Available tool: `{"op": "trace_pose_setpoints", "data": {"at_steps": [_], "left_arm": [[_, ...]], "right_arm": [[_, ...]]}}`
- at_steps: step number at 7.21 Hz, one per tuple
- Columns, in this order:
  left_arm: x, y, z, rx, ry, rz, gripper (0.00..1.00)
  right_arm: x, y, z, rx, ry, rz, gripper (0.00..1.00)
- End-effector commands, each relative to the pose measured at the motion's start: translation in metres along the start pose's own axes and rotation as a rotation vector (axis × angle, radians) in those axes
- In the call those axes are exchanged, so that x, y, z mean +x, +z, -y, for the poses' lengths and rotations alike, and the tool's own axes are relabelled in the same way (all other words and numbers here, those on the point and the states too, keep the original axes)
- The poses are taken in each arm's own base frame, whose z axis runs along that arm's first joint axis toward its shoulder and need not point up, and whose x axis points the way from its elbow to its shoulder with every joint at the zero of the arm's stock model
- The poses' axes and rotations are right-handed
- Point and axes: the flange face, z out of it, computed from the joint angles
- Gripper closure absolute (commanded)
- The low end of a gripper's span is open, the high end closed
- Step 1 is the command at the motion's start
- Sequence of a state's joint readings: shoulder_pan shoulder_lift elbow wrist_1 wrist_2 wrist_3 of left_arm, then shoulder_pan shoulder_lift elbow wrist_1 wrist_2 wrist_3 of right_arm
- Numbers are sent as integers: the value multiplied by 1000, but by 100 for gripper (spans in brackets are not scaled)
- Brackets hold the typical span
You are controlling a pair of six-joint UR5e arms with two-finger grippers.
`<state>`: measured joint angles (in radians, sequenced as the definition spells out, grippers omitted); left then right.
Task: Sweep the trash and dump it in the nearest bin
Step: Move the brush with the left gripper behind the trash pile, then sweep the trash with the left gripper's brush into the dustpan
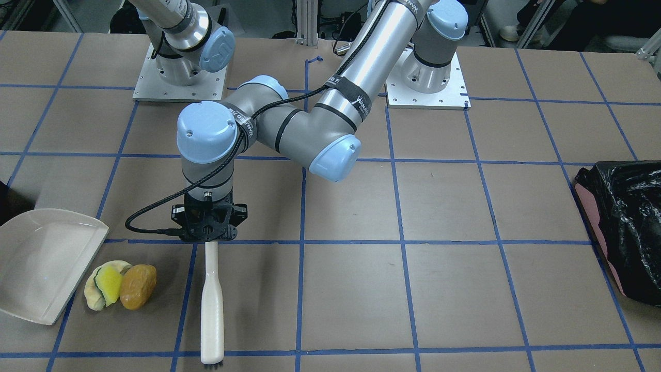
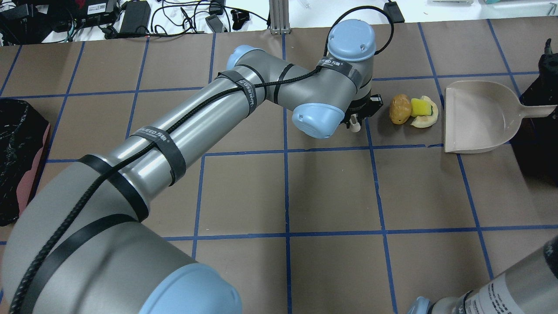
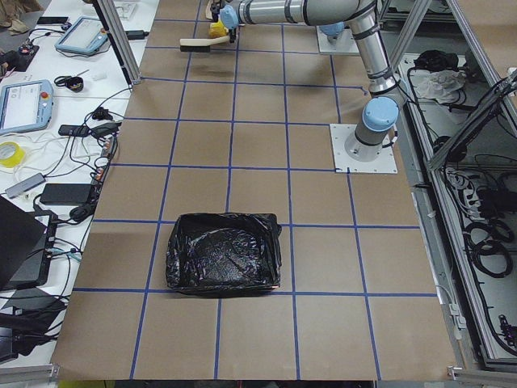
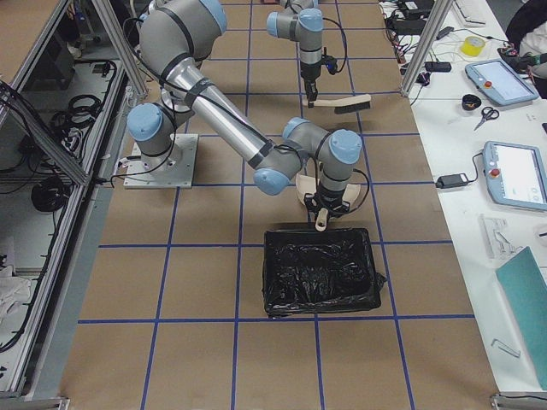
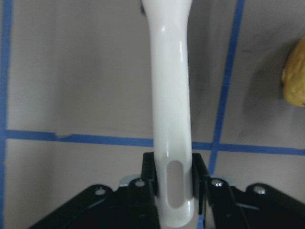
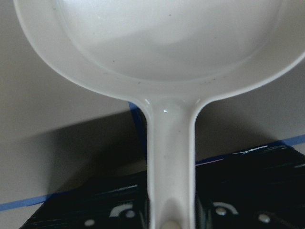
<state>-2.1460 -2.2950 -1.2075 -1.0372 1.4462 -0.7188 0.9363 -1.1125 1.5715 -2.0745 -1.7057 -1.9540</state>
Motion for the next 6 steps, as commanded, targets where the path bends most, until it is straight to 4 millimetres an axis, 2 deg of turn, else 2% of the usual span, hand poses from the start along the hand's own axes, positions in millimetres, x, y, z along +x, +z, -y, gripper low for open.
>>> {"op": "trace_pose_setpoints", "data": {"at_steps": [1,4,6], "left_arm": [[33,30,-2,-16,19,-16,100],[60,56,-21,-25,21,-13,100],[71,63,-30,-29,5,-17,100]], "right_arm": [[2,2,5,2,-3,0,100],[2,6,9,9,-21,8,100],[2,6,10,11,-26,10,100]]}}
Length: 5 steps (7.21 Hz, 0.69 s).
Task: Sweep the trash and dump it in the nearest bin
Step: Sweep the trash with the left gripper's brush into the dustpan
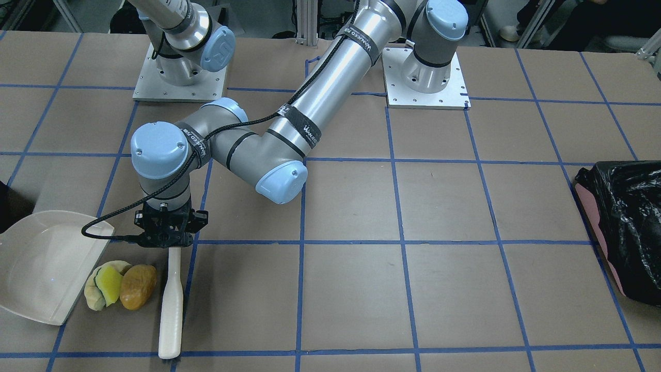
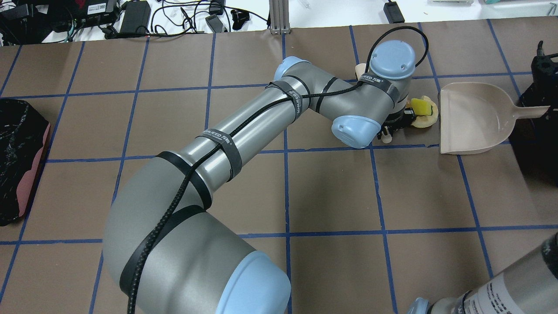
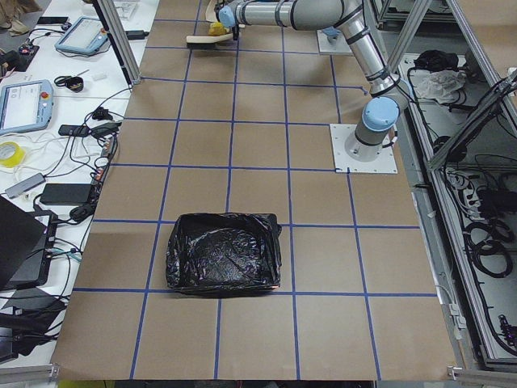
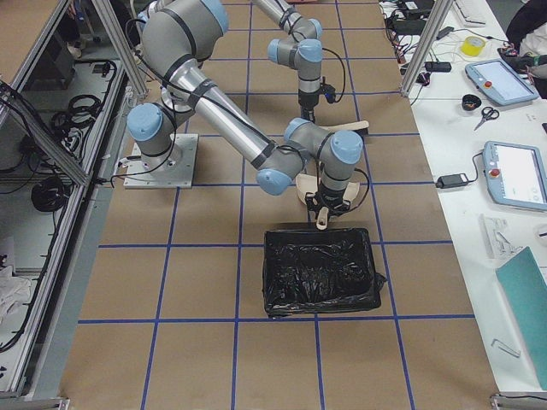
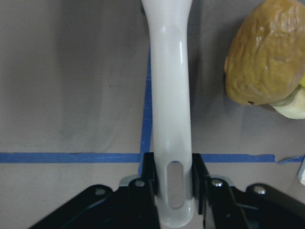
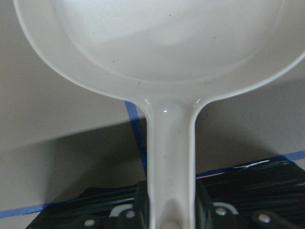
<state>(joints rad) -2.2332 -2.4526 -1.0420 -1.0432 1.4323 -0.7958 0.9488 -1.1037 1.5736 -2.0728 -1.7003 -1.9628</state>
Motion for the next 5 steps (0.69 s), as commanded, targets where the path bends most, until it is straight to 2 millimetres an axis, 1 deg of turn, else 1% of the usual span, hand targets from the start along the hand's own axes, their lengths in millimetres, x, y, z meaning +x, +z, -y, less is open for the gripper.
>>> {"op": "trace_pose_setpoints", "data": {"at_steps": [1,3,4,5], "left_arm": [[18,7,-17,-4,-2,-5,100],[51,5,-38,-23,-33,-62,100],[70,7,-49,-17,-37,-80,100],[87,13,-64,-34,-32,-103,100]], "right_arm": [[0,1,1,6,-4,5,100],[0,1,1,17,-3,3,100],[0,0,2,16,-4,1,100],[0,0,1,16,-2,1,100]]}}
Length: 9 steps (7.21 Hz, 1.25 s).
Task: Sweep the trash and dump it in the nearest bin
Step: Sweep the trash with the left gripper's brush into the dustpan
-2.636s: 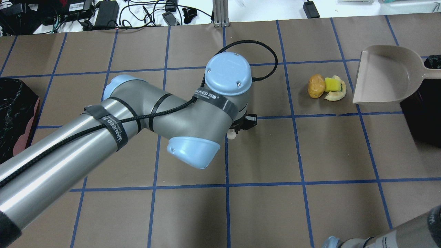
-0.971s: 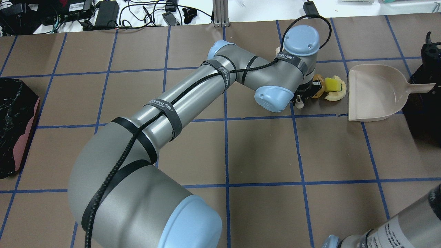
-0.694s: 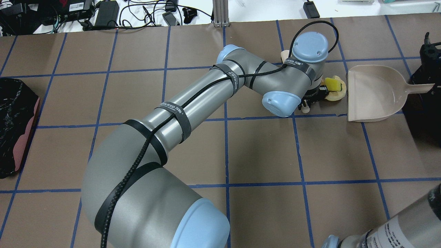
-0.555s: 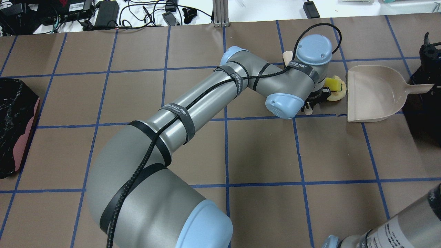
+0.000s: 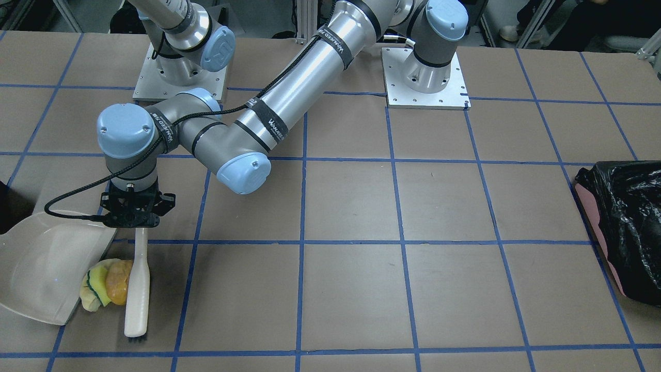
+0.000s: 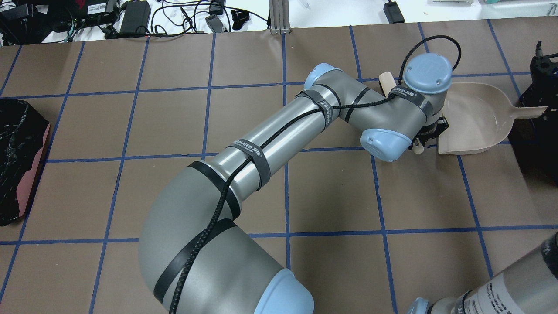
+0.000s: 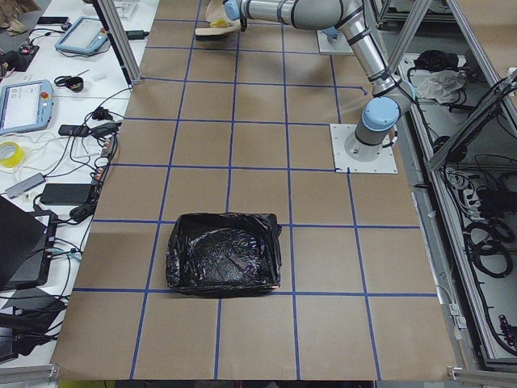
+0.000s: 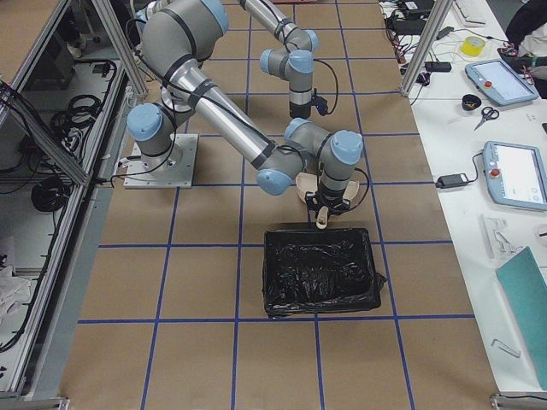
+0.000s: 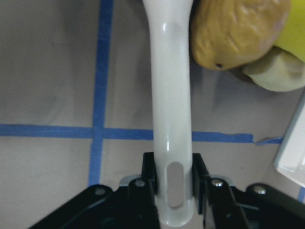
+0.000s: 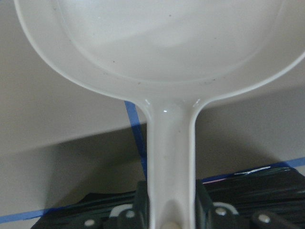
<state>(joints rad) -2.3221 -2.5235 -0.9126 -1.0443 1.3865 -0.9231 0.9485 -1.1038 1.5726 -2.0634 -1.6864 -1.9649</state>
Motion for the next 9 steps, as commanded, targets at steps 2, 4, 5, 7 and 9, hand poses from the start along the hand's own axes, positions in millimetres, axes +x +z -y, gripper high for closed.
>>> {"op": "trace_pose_setpoints", "data": {"at_steps": [2,4,5,7,9], "left_arm": [[42,1,-31,-8,2,-66,100],[62,-11,-43,-17,4,-115,100],[72,-12,-54,-27,-1,-136,100],[83,-9,-76,-35,3,-144,100],[98,-14,-99,-69,-1,-183,100]], "right_arm": [[0,1,2,13,1,-1,100],[0,1,1,13,8,-3,100],[0,1,1,13,9,-3,100],[1,3,1,14,9,0,100],[1,4,2,15,7,3,100]]}}
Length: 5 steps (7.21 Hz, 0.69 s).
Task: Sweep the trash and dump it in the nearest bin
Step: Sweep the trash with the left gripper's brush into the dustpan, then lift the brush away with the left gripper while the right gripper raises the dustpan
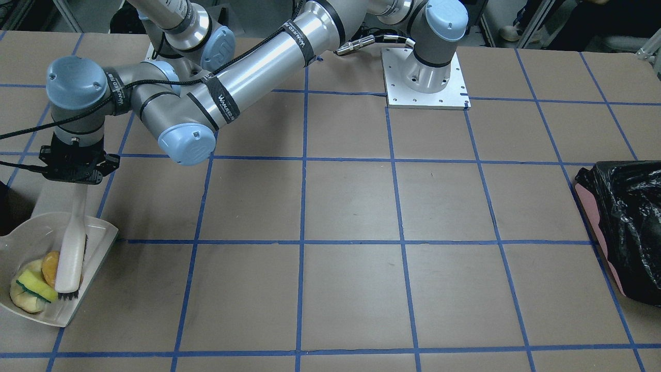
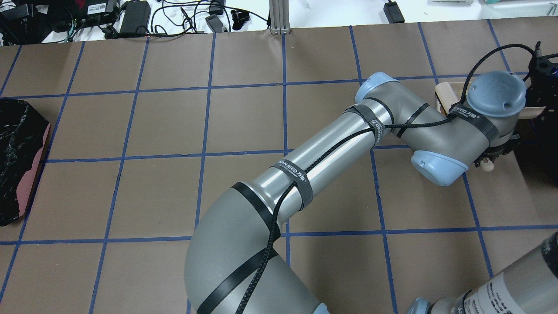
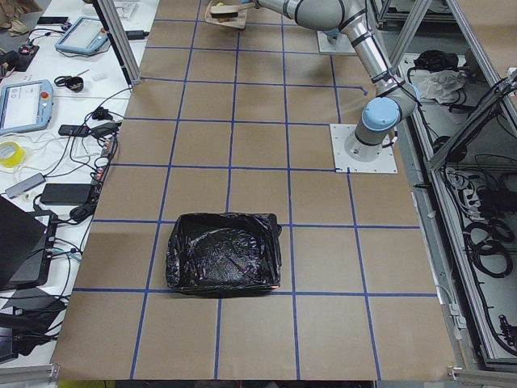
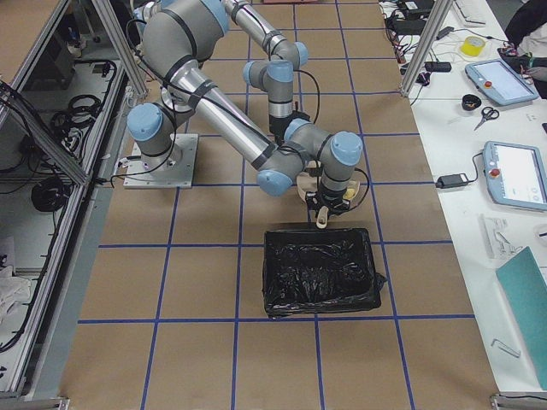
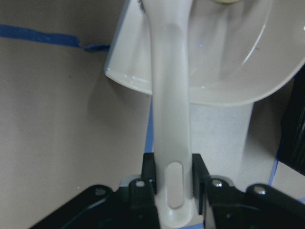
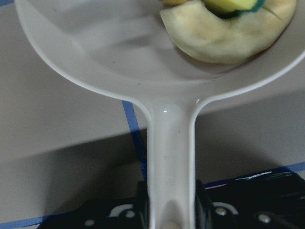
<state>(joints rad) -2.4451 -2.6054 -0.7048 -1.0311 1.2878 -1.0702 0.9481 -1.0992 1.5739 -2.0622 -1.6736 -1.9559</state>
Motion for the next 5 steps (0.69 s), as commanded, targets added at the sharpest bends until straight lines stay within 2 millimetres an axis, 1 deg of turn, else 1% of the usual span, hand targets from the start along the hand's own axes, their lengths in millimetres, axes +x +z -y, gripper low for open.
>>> {"op": "trace_pose_setpoints", "data": {"at_steps": [1,2,3,4,5], "left_arm": [[13,1,-25,-21,-29,-22,100],[19,-13,-28,-17,-25,-35,100],[20,-30,-27,-9,0,-45,100],[13,-44,-15,4,2,-33,100],[-16,-55,21,11,12,5,100]], "right_arm": [[0,1,0,1,-1,1,100],[0,0,0,0,-1,0,100],[-1,-5,-1,-13,-4,-3,100],[0,-1,-1,-8,-7,1,100],[0,-1,-1,-5,-7,0,100]]}}
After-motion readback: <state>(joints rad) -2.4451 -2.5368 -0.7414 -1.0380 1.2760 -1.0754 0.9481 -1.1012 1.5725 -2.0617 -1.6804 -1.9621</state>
